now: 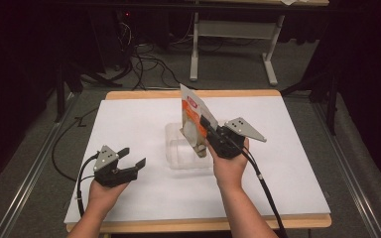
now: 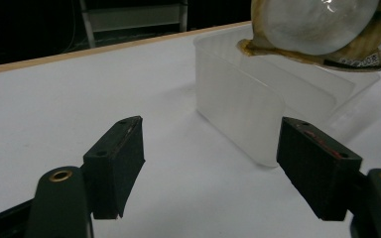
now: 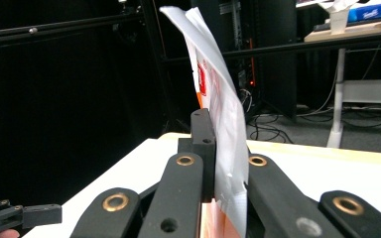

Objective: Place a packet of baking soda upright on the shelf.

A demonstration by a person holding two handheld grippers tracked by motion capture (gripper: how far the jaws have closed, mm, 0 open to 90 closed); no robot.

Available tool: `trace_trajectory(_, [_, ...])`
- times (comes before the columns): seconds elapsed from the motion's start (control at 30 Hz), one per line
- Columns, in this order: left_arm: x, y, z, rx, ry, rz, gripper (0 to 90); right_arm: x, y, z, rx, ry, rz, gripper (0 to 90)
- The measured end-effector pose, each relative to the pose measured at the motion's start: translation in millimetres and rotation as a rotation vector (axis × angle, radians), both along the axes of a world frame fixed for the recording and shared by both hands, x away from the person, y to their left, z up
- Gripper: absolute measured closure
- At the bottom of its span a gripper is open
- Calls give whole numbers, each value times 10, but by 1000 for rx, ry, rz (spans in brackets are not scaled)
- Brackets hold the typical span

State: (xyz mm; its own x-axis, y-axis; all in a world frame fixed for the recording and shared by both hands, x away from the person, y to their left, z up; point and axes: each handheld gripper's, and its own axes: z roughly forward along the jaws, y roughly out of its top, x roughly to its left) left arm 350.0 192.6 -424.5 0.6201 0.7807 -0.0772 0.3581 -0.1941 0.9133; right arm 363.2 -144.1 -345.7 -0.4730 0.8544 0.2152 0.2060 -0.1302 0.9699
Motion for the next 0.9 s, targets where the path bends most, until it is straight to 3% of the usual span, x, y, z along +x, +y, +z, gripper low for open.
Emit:
trace_trajectory(0.23, [6, 25, 6, 4, -1, 8, 272, 99, 174, -108, -20, 21, -2, 900])
trace_trajectory(0.9, [4, 17, 0, 10, 5, 2, 272, 231, 360, -281, -46, 42, -10, 900])
